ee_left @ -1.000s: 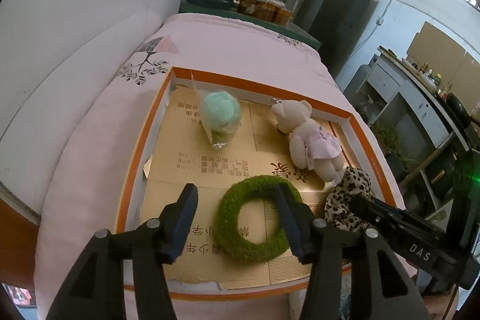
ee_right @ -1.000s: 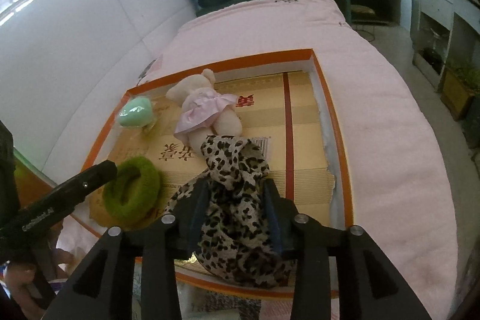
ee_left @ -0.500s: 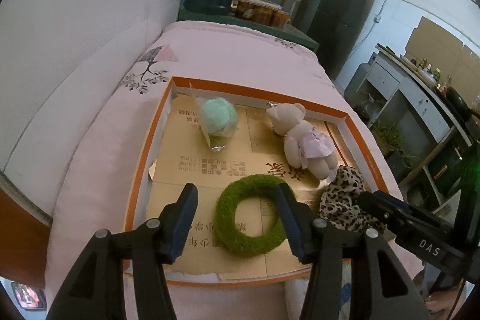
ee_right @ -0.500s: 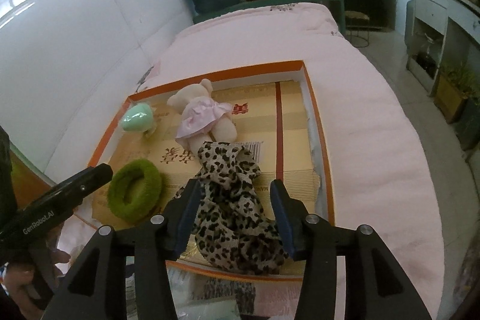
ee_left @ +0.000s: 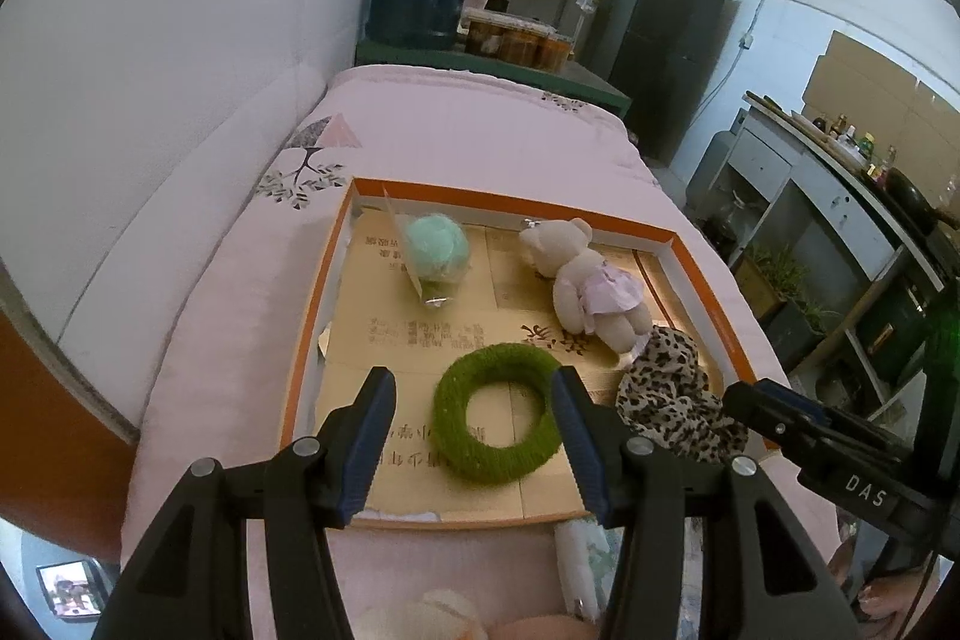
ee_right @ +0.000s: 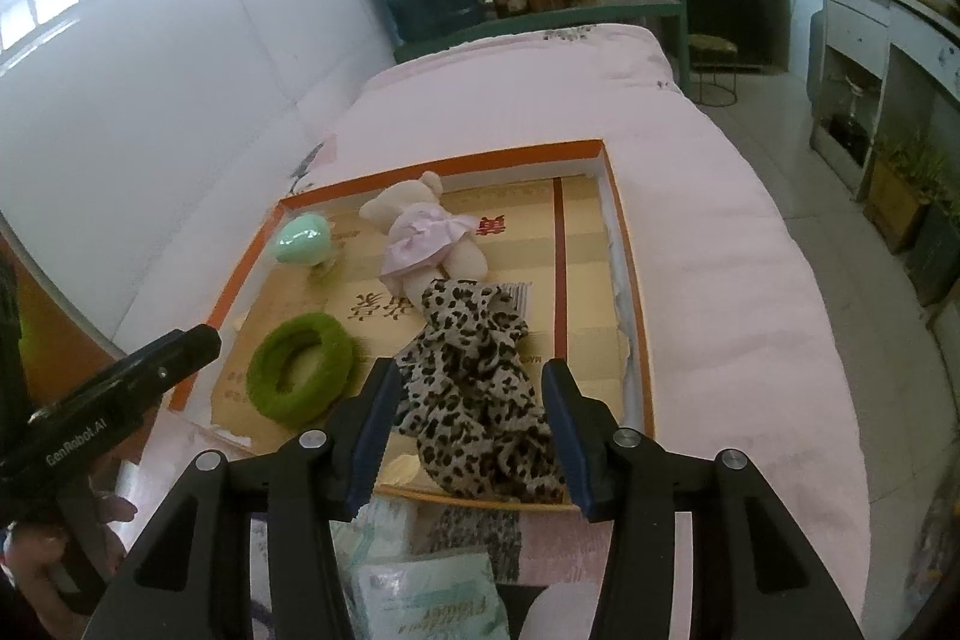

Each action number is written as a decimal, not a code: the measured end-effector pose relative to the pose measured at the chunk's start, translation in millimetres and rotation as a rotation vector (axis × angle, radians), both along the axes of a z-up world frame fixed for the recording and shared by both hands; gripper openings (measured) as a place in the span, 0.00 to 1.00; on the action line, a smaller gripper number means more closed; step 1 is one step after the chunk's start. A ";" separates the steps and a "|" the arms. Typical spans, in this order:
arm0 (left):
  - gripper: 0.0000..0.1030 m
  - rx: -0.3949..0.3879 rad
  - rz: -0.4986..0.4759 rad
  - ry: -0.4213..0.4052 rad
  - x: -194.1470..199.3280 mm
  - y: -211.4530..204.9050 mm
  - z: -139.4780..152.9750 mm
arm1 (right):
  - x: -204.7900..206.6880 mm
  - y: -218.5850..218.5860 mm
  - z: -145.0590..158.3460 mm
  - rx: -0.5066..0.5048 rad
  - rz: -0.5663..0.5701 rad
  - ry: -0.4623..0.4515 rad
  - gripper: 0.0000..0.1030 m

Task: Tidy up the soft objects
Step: 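Move both grippers back toward the pile of packets beside the tray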

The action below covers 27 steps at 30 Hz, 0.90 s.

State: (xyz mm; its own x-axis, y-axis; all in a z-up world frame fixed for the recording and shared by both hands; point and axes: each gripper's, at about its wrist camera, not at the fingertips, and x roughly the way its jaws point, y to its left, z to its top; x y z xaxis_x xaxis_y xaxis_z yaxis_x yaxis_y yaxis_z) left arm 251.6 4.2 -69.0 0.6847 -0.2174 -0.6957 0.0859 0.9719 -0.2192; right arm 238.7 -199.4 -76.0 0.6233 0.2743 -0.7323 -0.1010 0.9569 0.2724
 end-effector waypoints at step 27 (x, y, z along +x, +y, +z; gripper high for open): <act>0.52 0.010 0.023 -0.052 -73.6 21.9 28.2 | -69.7 6.6 35.0 -0.009 0.016 -0.044 0.50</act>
State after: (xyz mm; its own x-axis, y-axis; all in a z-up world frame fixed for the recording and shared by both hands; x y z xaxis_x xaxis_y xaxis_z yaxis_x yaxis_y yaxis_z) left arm 178.0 26.2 -40.8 0.7246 -0.1940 -0.6613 0.0741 0.9759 -0.2051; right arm 169.1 -192.9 -41.0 0.6502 0.2781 -0.7070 -0.1281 0.9574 0.2588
